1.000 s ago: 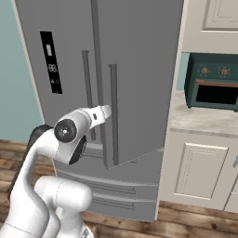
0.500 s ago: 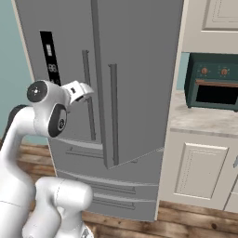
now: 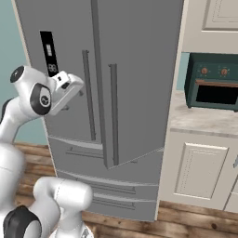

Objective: There is a bowl on the dining counter. Grab a lemon wedge from the fridge and place it in the bowl. Then get the liquor bottle and glass cup from the cabinet and place them next to the bowl.

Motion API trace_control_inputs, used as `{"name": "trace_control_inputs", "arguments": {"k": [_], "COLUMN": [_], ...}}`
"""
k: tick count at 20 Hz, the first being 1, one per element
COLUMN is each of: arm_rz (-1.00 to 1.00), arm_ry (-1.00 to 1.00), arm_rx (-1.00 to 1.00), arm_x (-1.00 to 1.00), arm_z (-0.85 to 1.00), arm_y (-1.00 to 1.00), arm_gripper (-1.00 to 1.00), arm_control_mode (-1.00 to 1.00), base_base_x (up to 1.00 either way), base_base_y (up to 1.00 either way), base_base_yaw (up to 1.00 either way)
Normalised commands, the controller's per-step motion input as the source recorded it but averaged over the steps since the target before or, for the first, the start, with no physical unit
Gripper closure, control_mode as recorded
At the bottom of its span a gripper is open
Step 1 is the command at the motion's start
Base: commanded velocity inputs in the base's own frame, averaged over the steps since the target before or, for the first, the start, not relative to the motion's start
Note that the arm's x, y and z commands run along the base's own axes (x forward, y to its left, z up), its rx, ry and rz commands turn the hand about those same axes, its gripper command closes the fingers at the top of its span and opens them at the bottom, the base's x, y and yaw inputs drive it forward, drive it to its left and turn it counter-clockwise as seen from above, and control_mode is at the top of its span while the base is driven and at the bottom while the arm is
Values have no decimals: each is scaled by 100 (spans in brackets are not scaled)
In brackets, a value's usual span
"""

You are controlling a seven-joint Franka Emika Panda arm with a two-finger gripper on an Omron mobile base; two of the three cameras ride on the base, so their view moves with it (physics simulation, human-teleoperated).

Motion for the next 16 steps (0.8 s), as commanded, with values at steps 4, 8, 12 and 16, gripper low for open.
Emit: {"name": "trace_control_inputs", "arguments": {"k": [4,8,12,16], "arm_rz": [0,0,0,0], "arm_ry": [6,1,0,0], "arm_rx": [0,0,0,0], "arm_x": [30,27,37,50], "arm_z": [-1,0,-4,-9], "arm_y": [-5,-18,-14,-1], "arm_gripper": [-100,-100,-100,-100], "arm_control_mode": [-100,-100,-100,-100], "base_base_x": [0,0,0,0], "base_base_y": [0,0,0,0], "base_base_yaw": [0,0,0,0]}}
